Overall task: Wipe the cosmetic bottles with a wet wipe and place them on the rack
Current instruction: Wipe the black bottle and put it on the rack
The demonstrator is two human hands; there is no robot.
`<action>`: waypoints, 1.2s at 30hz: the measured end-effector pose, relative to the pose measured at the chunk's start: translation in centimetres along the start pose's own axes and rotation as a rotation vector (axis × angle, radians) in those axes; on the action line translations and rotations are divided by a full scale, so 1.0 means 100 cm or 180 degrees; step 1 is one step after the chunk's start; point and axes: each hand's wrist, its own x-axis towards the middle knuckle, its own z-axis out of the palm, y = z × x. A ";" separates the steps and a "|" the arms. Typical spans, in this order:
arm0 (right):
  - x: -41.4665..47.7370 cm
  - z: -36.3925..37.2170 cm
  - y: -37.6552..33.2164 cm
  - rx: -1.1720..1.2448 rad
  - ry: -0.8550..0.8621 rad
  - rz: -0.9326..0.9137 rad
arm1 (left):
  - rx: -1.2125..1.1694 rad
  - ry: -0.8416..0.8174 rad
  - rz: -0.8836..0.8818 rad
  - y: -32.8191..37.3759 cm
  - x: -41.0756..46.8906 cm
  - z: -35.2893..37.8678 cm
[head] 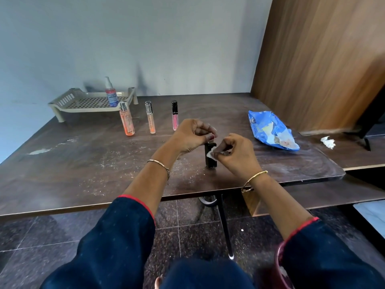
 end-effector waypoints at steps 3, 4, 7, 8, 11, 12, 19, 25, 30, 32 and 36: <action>-0.009 -0.001 0.006 -0.0089 -0.0391 0.0034 | 0.0004 -0.0055 0.0017 0.001 0.000 0.000; -0.009 -0.001 0.005 -0.0081 -0.0385 0.0032 | 0.0009 -0.0064 0.0015 0.002 0.000 0.000; 0.001 -0.004 -0.001 0.0071 0.0059 0.0006 | 0.0051 -0.0074 0.0021 0.004 -0.001 0.001; 0.004 -0.004 -0.003 0.0143 0.0234 -0.0020 | 0.0058 -0.0064 0.0040 0.004 -0.002 0.001; 0.007 0.001 -0.005 0.0311 0.0533 0.0002 | 0.0078 -0.0048 0.0092 0.005 -0.004 0.001; 0.004 0.003 -0.004 0.0378 0.0553 0.0031 | 0.0057 -0.0051 0.0100 0.004 -0.005 0.001; -0.017 0.005 0.012 0.0465 0.0014 0.0254 | -0.0033 -0.0145 0.0203 0.003 -0.013 0.000; -0.017 -0.001 0.011 0.1142 0.0288 0.0683 | -0.0019 -0.0038 0.0202 0.001 -0.025 0.000; -0.020 0.012 -0.002 0.1272 0.0429 0.0514 | -0.0229 0.0368 0.0148 -0.003 -0.033 0.012; -0.022 0.017 -0.004 0.1245 0.0585 0.0424 | -0.0299 0.0618 0.0167 -0.004 -0.035 0.016; -0.028 0.023 0.002 0.1021 0.0595 0.0390 | -0.0562 0.0802 0.0113 -0.005 -0.037 0.018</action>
